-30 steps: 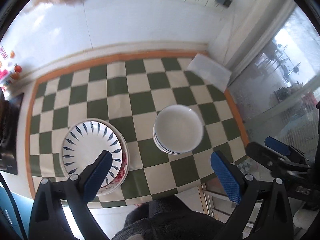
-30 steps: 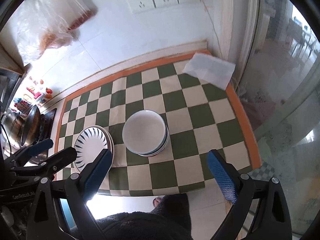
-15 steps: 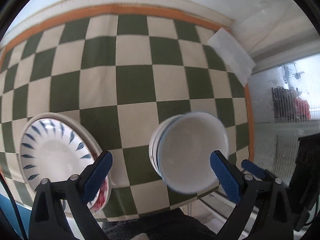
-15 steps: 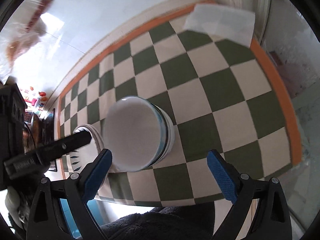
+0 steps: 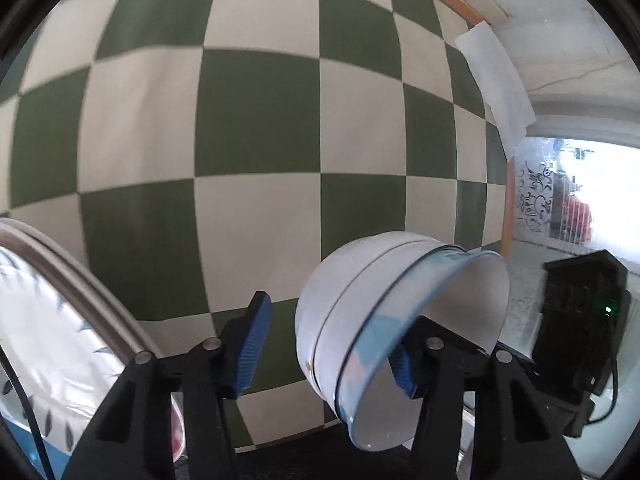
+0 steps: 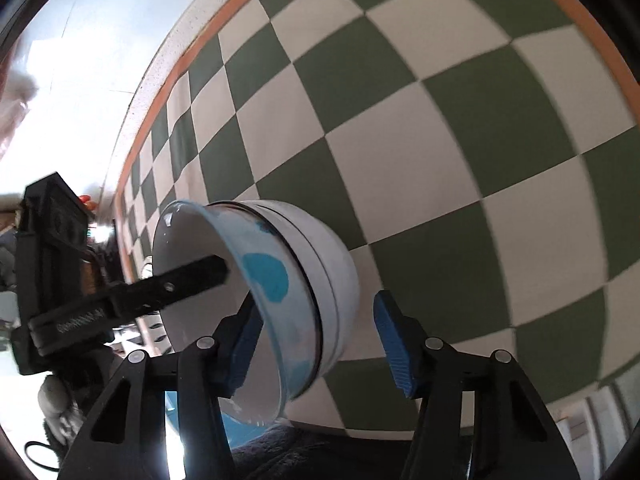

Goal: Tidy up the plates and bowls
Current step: 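Grip the three-bowl stack rim with both grippers and lift it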

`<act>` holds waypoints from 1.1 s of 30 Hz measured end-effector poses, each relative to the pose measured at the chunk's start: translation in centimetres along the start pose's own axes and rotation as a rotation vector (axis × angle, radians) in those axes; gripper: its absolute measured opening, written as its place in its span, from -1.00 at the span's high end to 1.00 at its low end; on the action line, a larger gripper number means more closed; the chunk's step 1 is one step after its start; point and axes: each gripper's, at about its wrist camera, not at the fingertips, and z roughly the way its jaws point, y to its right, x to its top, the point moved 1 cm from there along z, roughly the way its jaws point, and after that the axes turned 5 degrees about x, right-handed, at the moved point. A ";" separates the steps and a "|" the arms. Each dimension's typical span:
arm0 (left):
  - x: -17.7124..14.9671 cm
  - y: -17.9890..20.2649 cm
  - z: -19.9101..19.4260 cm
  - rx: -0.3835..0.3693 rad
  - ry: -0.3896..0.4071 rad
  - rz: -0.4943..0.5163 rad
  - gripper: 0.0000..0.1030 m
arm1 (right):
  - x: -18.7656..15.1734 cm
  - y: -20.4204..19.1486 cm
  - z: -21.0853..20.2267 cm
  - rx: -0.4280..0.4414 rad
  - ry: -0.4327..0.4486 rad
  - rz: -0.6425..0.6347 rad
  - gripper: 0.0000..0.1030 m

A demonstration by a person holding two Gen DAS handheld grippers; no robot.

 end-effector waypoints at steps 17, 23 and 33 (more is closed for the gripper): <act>-0.7 0.1 -0.2 -0.104 0.024 0.027 0.20 | 0.3 0.7 3.9 0.135 -0.023 0.016 -0.03; -0.9 0.5 -0.8 -0.100 0.055 0.037 0.20 | 0.3 1.0 2.4 0.142 0.002 -0.021 -0.02; -1.5 0.5 -3.9 -0.096 0.092 0.028 0.20 | 0.5 -1.1 0.2 0.127 0.013 -0.094 -0.01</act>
